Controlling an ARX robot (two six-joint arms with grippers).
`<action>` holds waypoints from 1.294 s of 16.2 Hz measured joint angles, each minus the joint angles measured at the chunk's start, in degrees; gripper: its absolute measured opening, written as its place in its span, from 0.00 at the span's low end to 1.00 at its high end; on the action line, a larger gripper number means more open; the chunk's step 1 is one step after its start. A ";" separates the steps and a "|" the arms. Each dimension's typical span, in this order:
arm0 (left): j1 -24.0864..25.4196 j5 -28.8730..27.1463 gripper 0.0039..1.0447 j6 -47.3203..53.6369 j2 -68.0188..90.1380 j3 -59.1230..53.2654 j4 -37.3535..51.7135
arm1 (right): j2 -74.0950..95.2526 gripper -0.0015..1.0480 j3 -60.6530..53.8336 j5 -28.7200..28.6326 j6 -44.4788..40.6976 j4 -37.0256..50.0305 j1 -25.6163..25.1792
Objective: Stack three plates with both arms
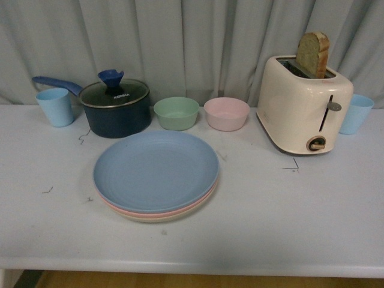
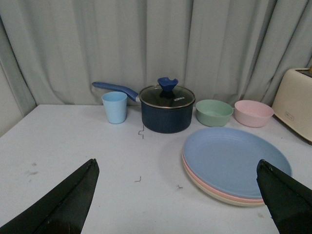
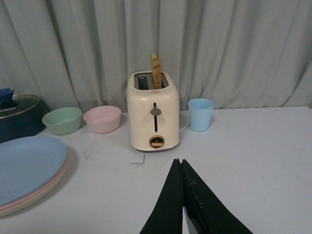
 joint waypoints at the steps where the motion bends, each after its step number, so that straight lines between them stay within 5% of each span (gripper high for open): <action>1: 0.00 0.00 0.94 0.00 0.00 0.00 0.00 | -0.35 0.02 0.00 0.00 0.00 -0.33 0.00; 5: 0.00 0.00 0.94 0.00 0.00 0.00 0.00 | -3.48 0.02 0.00 0.00 0.00 -3.43 0.00; 7: 0.00 -0.04 0.94 0.00 0.00 0.00 0.00 | -11.65 0.02 0.00 -0.04 -0.02 -14.27 0.00; 13: 0.00 0.00 0.94 0.00 0.00 0.00 0.02 | -13.42 0.02 0.00 -0.02 -0.04 -13.97 0.00; 18: 0.00 0.00 0.94 0.00 0.00 0.00 0.02 | -13.42 0.62 0.00 -0.02 -0.09 -13.97 0.00; 21: 0.00 0.00 0.94 0.00 0.00 0.00 0.02 | -13.42 0.77 0.00 -0.02 -0.09 -13.97 0.00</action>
